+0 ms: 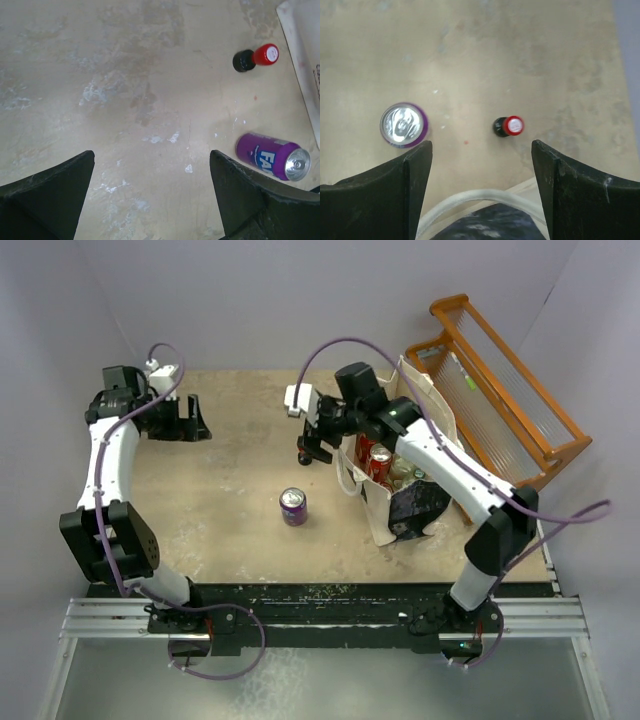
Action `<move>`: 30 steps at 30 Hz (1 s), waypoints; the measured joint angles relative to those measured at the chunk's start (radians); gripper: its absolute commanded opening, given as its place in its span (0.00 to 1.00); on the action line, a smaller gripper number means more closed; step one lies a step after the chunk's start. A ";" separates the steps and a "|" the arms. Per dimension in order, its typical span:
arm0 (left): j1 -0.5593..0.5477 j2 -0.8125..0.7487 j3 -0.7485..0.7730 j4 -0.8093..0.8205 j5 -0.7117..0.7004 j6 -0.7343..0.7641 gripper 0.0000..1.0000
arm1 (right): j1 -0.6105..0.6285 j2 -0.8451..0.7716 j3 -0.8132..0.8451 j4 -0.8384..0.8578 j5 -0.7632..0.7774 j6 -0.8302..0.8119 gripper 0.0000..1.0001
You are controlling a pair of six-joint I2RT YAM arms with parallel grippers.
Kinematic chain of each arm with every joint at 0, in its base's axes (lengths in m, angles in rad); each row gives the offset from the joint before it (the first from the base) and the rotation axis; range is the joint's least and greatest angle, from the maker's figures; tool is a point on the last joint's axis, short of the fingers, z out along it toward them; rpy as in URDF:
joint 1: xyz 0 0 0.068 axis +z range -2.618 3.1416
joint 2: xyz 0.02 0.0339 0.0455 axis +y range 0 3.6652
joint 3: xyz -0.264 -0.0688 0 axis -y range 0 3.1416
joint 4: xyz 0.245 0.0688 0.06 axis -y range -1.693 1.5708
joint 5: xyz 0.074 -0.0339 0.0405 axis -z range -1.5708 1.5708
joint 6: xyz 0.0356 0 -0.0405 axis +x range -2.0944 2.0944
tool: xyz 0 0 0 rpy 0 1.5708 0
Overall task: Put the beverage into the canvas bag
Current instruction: Pick up the drink from the center of the board.
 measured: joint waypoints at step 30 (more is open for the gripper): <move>0.109 -0.227 -0.141 0.056 0.064 -0.157 0.99 | 0.204 0.289 -0.084 -0.167 -0.006 -0.331 0.86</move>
